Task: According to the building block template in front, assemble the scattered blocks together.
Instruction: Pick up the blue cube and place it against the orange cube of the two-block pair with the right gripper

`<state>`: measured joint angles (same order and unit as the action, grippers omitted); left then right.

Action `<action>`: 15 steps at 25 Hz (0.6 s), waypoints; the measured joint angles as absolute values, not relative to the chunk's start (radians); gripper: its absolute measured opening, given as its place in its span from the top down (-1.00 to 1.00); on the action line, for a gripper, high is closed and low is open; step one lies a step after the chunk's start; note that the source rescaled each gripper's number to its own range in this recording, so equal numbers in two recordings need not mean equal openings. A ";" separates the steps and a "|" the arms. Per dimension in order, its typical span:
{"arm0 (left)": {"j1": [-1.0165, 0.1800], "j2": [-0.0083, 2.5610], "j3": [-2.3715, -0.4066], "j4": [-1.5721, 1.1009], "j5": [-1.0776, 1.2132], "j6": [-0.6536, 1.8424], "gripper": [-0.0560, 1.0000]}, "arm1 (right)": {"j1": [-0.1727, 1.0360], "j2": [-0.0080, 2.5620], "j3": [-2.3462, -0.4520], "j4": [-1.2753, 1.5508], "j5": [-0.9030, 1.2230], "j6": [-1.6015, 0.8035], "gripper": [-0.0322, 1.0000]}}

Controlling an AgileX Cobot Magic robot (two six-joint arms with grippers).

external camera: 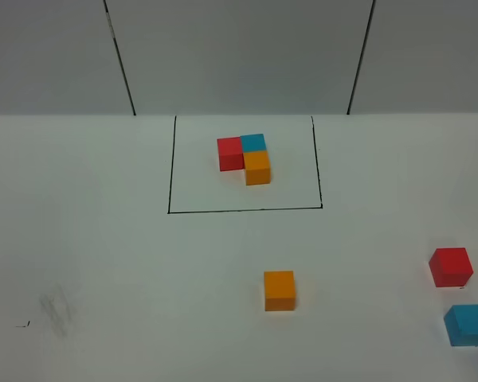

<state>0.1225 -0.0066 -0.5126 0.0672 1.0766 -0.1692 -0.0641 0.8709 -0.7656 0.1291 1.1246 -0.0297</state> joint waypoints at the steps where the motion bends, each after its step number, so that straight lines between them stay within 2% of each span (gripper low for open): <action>1: 0.122 -0.007 -0.513 0.067 1.077 -0.169 -0.70 | -0.033 0.876 -0.766 0.129 1.101 -0.009 -0.75; 7: 0.122 -0.007 -0.513 0.067 1.077 -0.170 -0.70 | 0.113 0.997 -0.766 0.117 1.042 0.094 -0.75; 15: 0.122 -0.007 -0.513 0.067 1.077 -0.170 -0.70 | 0.123 1.211 -0.895 0.068 1.051 0.130 -0.75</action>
<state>0.1225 -0.0066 -0.5126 0.0672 1.0766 -0.1703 0.1228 1.2114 -0.8947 0.0682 1.0513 0.1301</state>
